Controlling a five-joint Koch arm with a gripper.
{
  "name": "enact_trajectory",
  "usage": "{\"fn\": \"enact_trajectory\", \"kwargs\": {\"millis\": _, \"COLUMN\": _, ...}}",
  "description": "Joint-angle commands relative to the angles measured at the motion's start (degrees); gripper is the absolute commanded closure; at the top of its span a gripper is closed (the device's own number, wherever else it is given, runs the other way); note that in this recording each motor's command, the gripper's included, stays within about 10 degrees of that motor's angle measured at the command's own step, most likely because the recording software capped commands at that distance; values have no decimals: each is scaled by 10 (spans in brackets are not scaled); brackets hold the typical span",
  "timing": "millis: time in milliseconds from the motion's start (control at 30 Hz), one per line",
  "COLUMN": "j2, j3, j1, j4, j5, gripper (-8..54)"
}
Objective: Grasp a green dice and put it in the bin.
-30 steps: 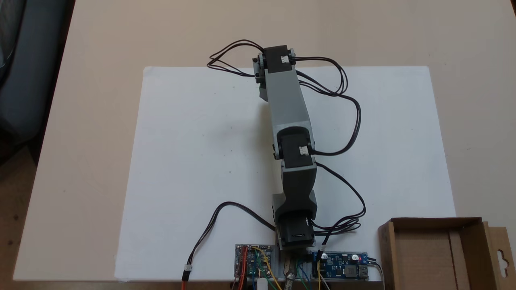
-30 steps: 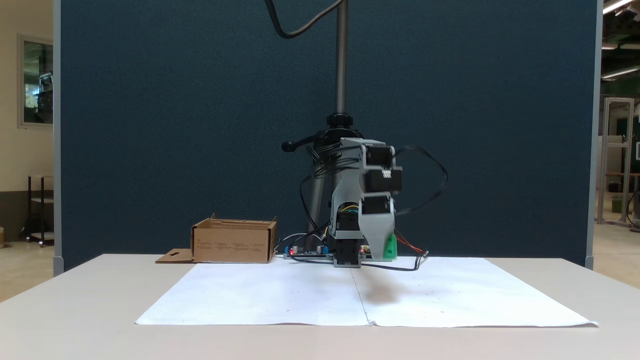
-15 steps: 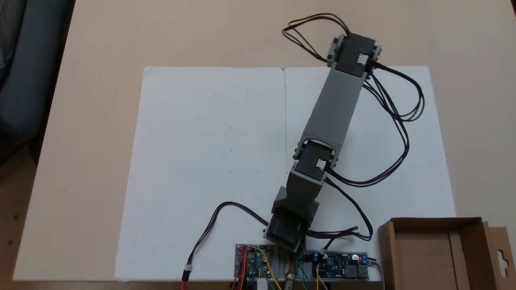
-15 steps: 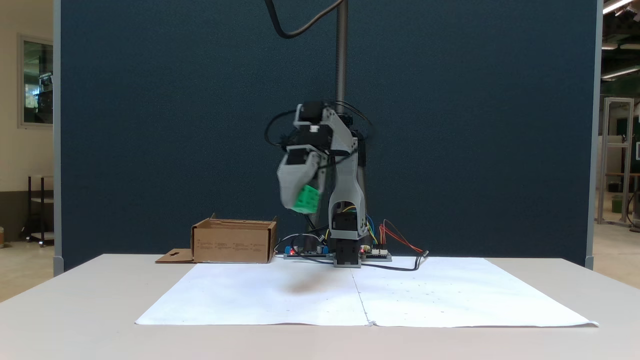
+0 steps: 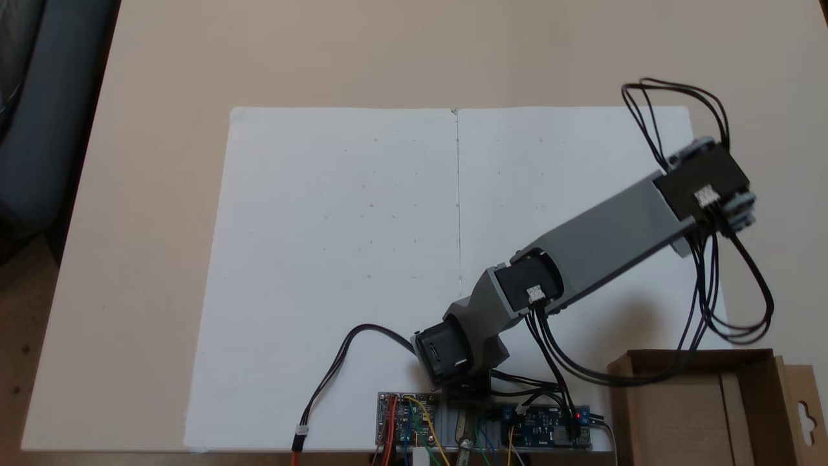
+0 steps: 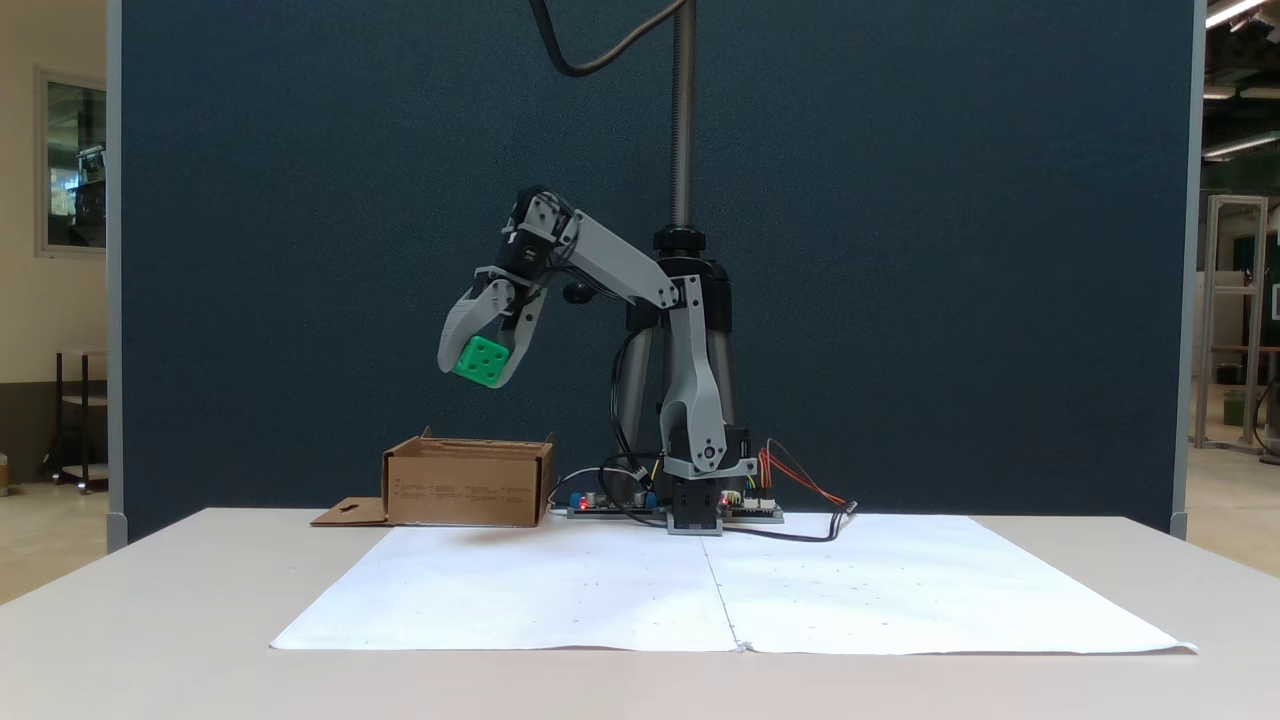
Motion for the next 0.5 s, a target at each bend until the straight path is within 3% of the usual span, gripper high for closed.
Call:
{"fn": "enact_trajectory", "kwargs": {"millis": 0, "j2": 31, "j3": -20, "j1": 59, "j4": 29, "j5": -71, "gripper": 336}}
{"fn": "enact_trajectory", "kwargs": {"millis": 467, "j2": -19, "j3": -20, "j1": 287, "j4": 44, "j5": -169, "gripper": 336}}
